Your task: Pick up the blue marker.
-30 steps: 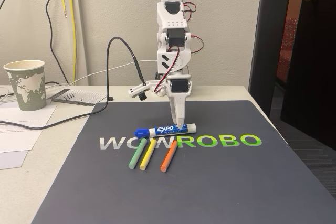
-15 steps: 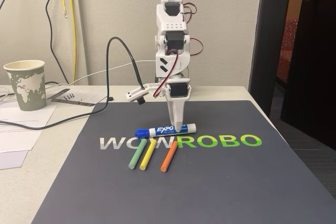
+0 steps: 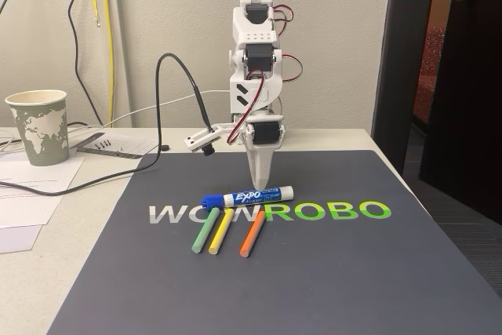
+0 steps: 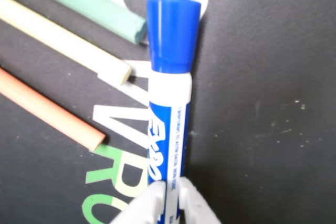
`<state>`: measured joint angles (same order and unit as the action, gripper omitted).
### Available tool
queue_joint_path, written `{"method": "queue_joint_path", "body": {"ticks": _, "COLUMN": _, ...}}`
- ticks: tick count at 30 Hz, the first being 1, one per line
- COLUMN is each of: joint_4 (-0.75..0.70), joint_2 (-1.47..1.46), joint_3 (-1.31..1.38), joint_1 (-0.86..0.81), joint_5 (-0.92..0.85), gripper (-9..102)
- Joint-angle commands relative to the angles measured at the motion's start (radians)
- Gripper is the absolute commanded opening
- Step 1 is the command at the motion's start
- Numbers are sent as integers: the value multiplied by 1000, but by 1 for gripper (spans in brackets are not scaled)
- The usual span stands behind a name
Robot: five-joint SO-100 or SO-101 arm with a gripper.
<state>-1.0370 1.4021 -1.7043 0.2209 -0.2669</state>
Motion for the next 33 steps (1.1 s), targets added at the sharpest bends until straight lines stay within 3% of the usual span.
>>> {"method": "queue_joint_path", "body": {"ticks": 1, "joint_4": -8, "joint_2": 3, "joint_3": 18, "joint_1": 9, "joint_5": -8, "gripper": 1}}
{"method": "queue_joint_path", "body": {"ticks": 17, "joint_4": -74, "joint_2": -61, "joint_3": 92, "joint_1": 11, "joint_5": -11, "gripper": 17}}
{"method": "queue_joint_path", "body": {"ticks": 25, "joint_4": -94, "joint_2": -80, "joint_3": 114, "joint_1": 9, "joint_5": -14, "gripper": 17}}
{"method": "queue_joint_path", "body": {"ticks": 33, "joint_4": -95, "joint_2": -80, "joint_3": 114, "joint_1": 9, "joint_5": -20, "gripper": 9}}
